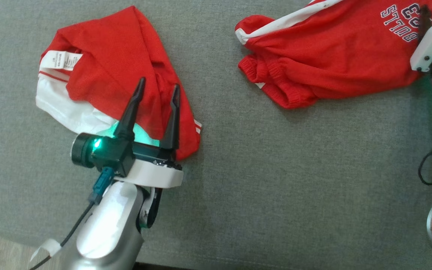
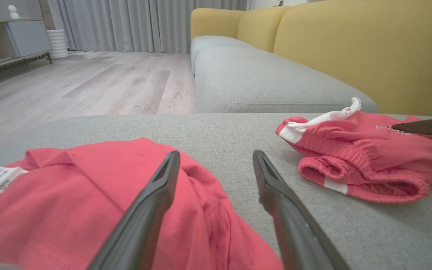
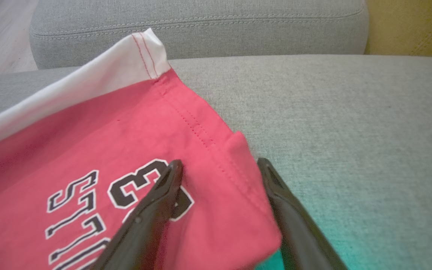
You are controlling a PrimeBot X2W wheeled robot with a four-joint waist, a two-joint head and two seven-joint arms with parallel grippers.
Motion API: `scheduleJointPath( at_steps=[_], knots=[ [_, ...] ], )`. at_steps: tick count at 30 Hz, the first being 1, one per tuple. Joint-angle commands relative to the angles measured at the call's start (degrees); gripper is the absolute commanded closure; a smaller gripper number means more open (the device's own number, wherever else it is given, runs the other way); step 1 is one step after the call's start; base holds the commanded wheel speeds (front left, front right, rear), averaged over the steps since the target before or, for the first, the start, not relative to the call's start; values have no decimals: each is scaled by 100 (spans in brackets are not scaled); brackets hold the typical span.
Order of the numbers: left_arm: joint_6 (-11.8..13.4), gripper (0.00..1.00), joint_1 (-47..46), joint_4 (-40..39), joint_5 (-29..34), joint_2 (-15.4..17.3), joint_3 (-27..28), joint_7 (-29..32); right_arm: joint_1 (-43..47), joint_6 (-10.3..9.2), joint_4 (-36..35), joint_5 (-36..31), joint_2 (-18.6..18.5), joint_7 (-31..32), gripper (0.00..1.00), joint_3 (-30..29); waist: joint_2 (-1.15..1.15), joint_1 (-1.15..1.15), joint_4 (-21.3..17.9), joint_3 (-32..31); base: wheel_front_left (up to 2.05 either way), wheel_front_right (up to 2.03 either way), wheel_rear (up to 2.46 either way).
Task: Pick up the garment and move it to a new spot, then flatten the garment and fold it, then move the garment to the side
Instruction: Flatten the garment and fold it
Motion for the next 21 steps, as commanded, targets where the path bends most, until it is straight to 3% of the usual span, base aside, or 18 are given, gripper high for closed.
scheduleJointPath(
  at_steps=[1, 2, 13, 21],
  knots=[
    [-14, 0, -128, -151, 69, 67, 238, -30, 42, -5, 102, -32, 106, 89, 56, 104, 0, 0, -15, -15, 0, 0, 0],
    [-26, 0, -118, -143, 85, 57, 265, -30, 14, -5, 216, -10, 126, 82, 100, 121, 0, 0, -31, -32, 0, 0, 0],
    [-142, 0, 36, -113, 252, -13, 504, -30, -156, -5, 739, 640, 6, -791, 100, 471, 0, 0, -403, -433, 0, 0, 0],
    [-204, 0, 217, -147, 346, -71, 616, -30, 295, -5, 775, 1018, -757, -1111, 100, 472, 0, 0, -630, -745, 0, 0, 0]
  ],
)
